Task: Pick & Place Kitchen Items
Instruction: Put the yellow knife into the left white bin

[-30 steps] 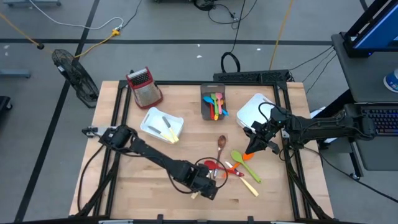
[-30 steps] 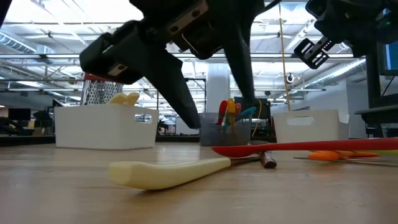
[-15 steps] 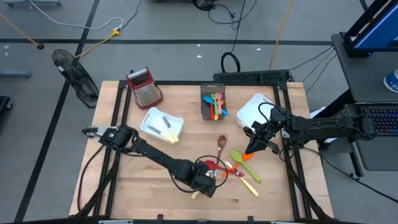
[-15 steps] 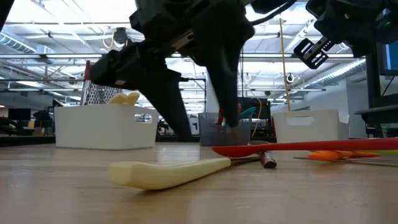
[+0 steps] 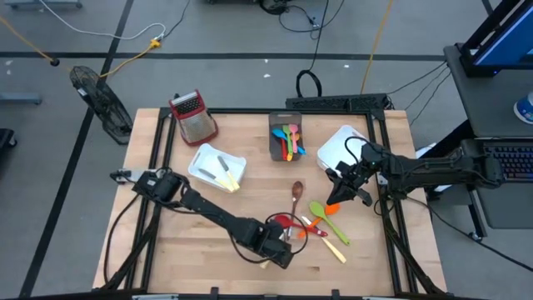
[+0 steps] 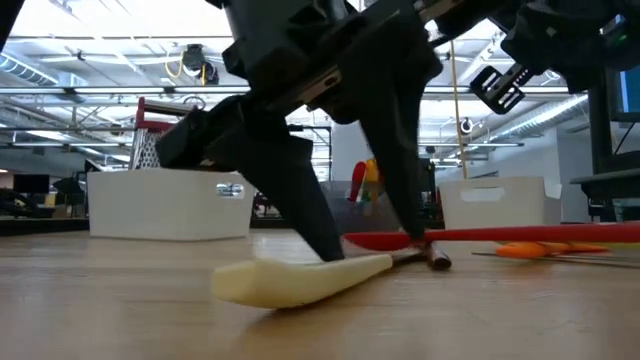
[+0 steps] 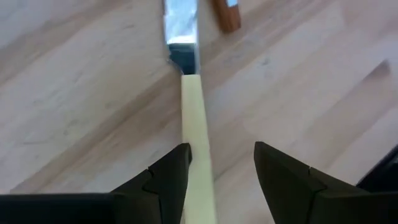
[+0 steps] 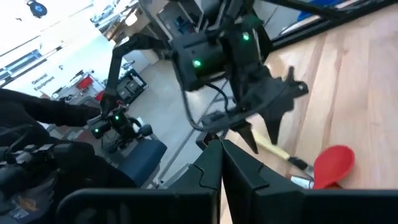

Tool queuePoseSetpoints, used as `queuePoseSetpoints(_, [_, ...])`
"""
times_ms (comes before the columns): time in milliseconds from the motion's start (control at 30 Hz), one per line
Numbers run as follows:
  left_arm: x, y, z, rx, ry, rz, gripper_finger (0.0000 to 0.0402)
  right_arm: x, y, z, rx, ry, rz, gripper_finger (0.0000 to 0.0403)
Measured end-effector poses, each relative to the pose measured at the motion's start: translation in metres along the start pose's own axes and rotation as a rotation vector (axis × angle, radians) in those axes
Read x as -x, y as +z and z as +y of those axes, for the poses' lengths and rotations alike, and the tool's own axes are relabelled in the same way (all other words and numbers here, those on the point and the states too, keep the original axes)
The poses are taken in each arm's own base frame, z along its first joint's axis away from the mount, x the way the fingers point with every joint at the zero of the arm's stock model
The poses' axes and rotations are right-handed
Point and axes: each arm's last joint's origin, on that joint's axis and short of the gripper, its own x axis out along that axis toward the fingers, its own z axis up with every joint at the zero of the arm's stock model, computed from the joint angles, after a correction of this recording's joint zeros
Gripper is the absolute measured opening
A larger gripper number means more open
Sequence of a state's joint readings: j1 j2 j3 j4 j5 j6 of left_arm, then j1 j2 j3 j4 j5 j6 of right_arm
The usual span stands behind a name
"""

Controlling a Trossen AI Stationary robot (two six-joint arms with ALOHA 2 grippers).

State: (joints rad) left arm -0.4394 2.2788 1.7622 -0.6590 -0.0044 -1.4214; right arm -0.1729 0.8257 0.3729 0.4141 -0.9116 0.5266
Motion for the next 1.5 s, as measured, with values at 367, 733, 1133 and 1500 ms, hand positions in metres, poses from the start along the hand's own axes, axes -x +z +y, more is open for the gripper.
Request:
queuePoseSetpoints(367, [-0.006, -0.014, 0.003, -0.099, 0.039, -0.03, 0.0191, 0.005, 0.002, -0.006, -0.027, -0.041, -0.018, 0.0004])
queuePoseSetpoints(733, [-0.018, -0.007, 0.008, -0.005, 0.065, 0.043, 0.0191, 0.009, 0.003, -0.009, -0.03, -0.066, -0.036, 0.0004])
queuePoseSetpoints(1133, [-0.007, 0.01, -0.001, 0.032, -0.051, 0.005, 0.0191, 0.011, 0.004, -0.011, -0.026, -0.078, -0.045, 0.0004])
queuePoseSetpoints(1500, [-0.004, 0.015, -0.008, 0.1, -0.127, -0.023, 0.0191, 0.011, 0.004, -0.011, -0.012, -0.079, -0.044, 0.0004])
